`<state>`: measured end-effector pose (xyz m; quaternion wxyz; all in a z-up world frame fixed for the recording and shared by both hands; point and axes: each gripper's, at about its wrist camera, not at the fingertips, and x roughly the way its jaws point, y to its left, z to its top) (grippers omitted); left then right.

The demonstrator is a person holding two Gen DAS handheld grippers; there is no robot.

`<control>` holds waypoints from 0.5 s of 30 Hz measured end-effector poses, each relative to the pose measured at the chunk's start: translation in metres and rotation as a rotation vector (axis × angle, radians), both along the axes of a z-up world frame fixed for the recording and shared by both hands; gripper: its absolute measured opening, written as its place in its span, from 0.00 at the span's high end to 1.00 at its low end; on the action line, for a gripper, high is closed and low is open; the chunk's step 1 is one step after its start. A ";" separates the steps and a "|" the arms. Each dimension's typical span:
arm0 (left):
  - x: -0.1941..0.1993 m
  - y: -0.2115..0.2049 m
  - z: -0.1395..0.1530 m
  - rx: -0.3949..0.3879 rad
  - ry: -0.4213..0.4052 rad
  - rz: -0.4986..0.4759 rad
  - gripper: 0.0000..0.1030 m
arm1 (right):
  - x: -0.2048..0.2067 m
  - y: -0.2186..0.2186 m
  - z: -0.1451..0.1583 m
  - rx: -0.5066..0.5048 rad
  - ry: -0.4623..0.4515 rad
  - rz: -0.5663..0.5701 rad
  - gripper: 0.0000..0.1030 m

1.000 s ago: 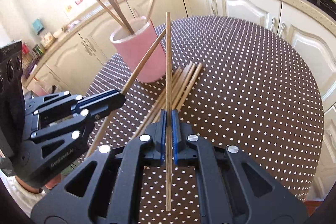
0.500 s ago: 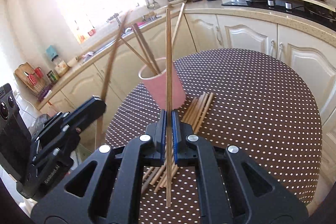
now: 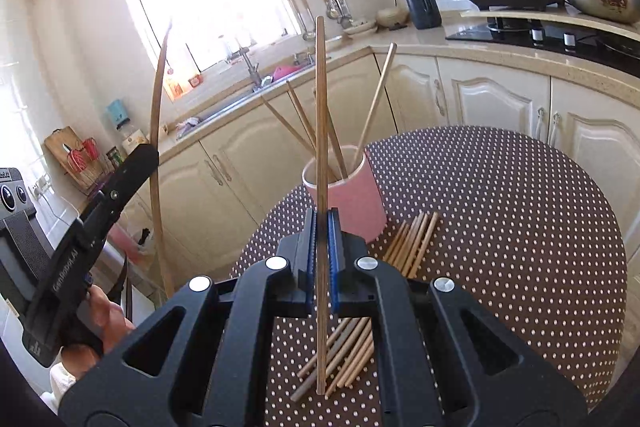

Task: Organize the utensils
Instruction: 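Lift both held chopsticks up over the pink cup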

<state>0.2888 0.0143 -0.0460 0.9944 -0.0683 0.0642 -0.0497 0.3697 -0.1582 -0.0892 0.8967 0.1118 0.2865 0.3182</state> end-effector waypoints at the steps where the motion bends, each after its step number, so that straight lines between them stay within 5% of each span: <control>1: 0.002 0.003 0.002 -0.006 -0.010 0.009 0.95 | 0.002 0.001 0.001 0.005 -0.009 -0.002 0.94; 15: 0.067 0.030 0.012 -0.084 -0.047 0.024 0.95 | 0.043 0.007 0.019 0.044 -0.148 -0.049 0.94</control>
